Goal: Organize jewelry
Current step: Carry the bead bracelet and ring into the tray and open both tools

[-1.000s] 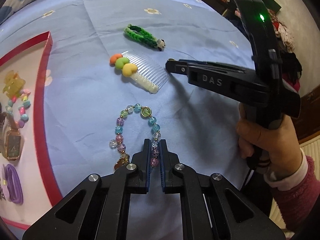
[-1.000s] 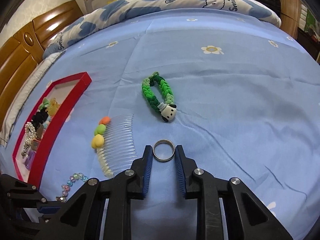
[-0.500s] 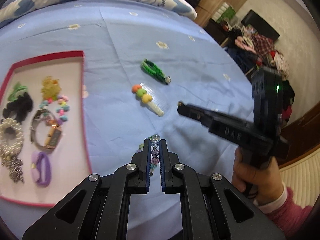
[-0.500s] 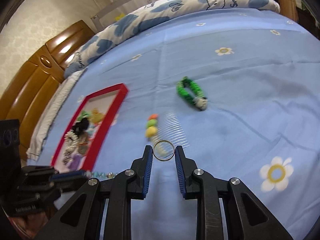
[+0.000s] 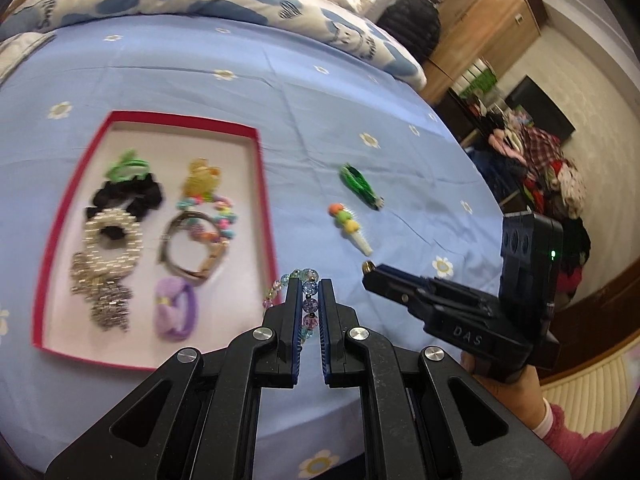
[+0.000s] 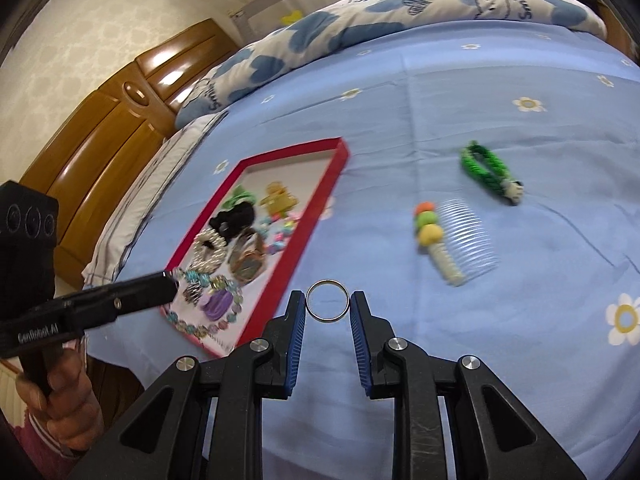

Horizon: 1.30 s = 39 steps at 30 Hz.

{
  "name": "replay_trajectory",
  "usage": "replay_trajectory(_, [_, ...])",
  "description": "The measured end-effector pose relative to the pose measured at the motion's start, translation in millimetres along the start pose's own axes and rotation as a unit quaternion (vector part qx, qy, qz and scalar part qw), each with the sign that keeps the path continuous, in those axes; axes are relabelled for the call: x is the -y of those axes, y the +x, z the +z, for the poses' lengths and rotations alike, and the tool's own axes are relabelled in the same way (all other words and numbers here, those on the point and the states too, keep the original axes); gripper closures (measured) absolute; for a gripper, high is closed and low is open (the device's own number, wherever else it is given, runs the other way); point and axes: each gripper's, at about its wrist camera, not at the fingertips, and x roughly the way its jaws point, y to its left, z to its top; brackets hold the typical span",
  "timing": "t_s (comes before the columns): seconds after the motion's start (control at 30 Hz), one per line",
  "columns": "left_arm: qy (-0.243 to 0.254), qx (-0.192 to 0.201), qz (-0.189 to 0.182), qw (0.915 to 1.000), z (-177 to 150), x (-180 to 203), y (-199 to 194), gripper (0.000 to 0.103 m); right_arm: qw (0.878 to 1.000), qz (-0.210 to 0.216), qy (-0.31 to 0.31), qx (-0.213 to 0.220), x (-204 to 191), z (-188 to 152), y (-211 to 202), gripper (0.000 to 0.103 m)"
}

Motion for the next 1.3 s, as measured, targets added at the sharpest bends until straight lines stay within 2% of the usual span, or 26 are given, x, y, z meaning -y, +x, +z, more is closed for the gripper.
replay_trajectory(0.2, [-0.031, 0.023, 0.009, 0.9992, 2, -29, -22, 0.097, 1.0, 0.015, -0.015, -0.011, -23, -2, 10, 0.08])
replay_trajectory(0.5, [-0.055, 0.041, 0.024, 0.9974, 5, -54, -33, 0.097, 0.998, 0.033, -0.046, -0.02, -57, 1, 22, 0.08])
replay_trajectory(0.83, [-0.085, 0.031, 0.019, 0.9957, 0, -79, -28, 0.097, 0.994, 0.048, -0.082, -0.051, -92, 0, 53, 0.08])
replay_trajectory(1.3, [-0.128, 0.009, 0.059, 0.9899, -7, -130, -13, 0.097, 0.987, 0.036, -0.114, -0.112, -109, -2, 109, 0.08])
